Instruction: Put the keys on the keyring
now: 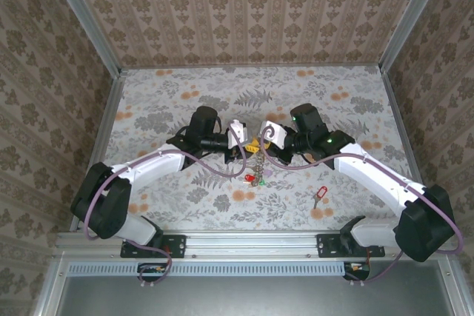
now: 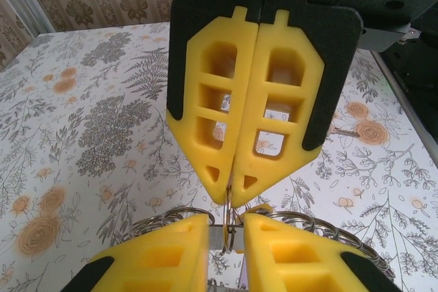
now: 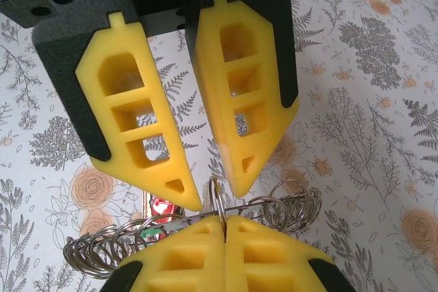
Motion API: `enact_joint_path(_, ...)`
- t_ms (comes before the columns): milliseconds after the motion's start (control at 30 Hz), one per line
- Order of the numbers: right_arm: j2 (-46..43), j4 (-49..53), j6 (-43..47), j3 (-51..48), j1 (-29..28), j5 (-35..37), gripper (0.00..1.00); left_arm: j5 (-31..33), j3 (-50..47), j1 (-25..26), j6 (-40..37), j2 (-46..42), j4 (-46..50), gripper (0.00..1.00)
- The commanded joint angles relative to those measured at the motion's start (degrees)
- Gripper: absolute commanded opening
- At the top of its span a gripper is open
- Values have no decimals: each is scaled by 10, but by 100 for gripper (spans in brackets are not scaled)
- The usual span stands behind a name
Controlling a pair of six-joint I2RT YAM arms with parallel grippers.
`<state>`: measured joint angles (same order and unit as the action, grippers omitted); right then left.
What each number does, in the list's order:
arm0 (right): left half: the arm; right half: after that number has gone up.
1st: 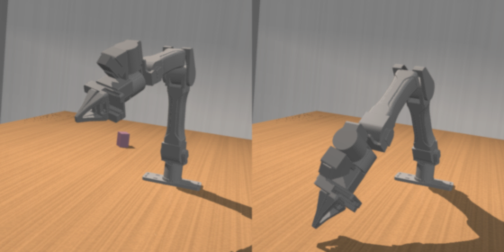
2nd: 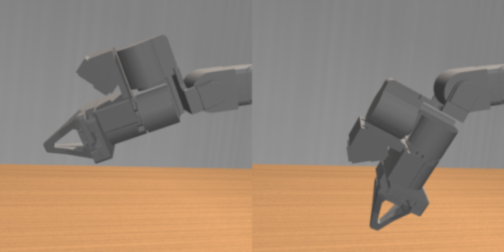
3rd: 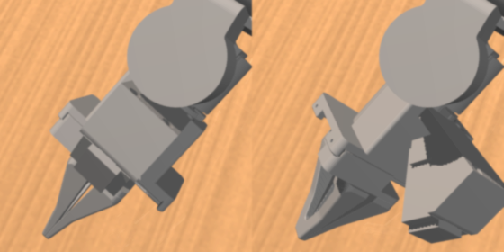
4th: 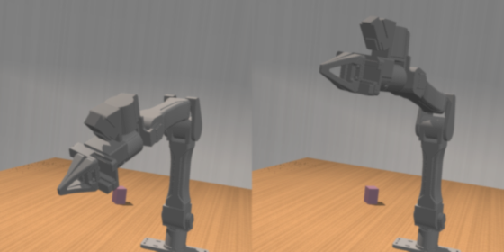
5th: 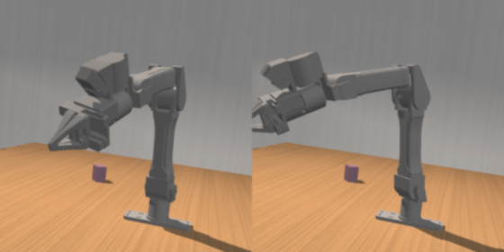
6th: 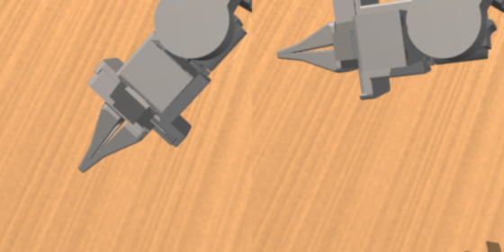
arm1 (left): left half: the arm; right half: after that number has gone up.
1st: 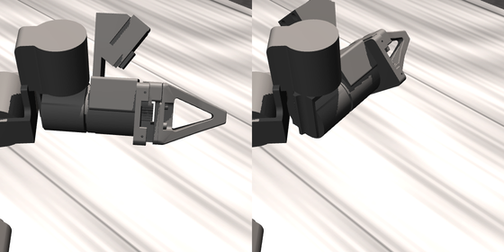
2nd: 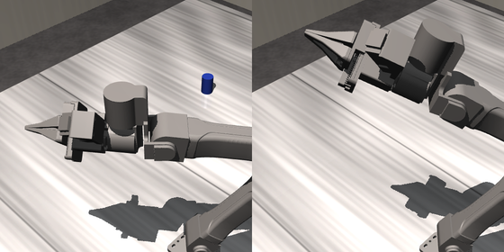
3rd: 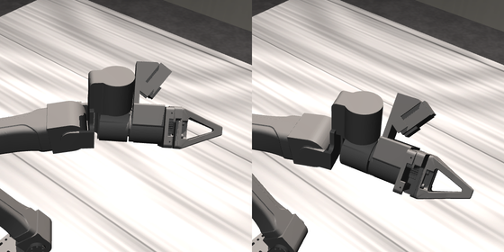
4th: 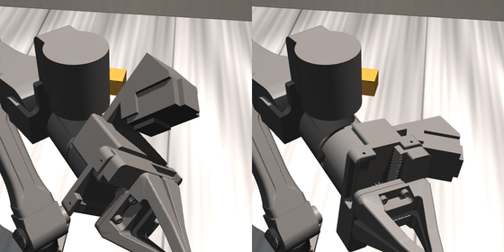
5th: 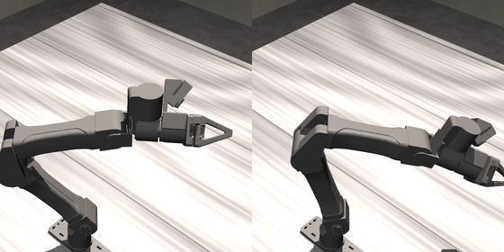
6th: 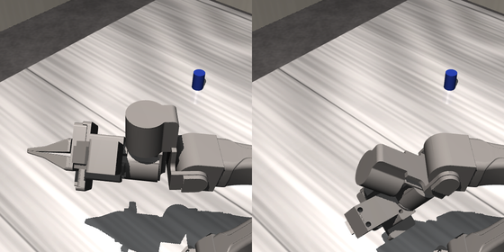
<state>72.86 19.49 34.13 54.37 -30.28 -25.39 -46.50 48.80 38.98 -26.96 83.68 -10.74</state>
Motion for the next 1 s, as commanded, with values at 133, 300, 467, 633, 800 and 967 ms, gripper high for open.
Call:
enact_joint_path(133, -8, -38, -14, -1, -3, -33, 0, -18, 16, 3, -2, 11, 3, 15)
enact_joint_path(300, -10, -39, -17, -1, -3, -40, 0, -20, 18, 4, 0, 16, 0, 0)
enact_joint_path(467, -22, -61, -26, -27, 4, -32, 8, -28, -1, -5, 43, 16, -62, 0)
enact_joint_path(633, -23, -126, -62, -74, 32, -79, 13, -72, -22, -17, 102, 16, -149, 0)
enact_joint_path(800, -15, -172, -79, -86, 37, -102, 14, -97, -25, -19, 113, 21, -171, 0)
enact_joint_path(967, -11, -203, -93, -95, 56, -118, 14, -100, -35, -19, 131, 25, -202, 0)
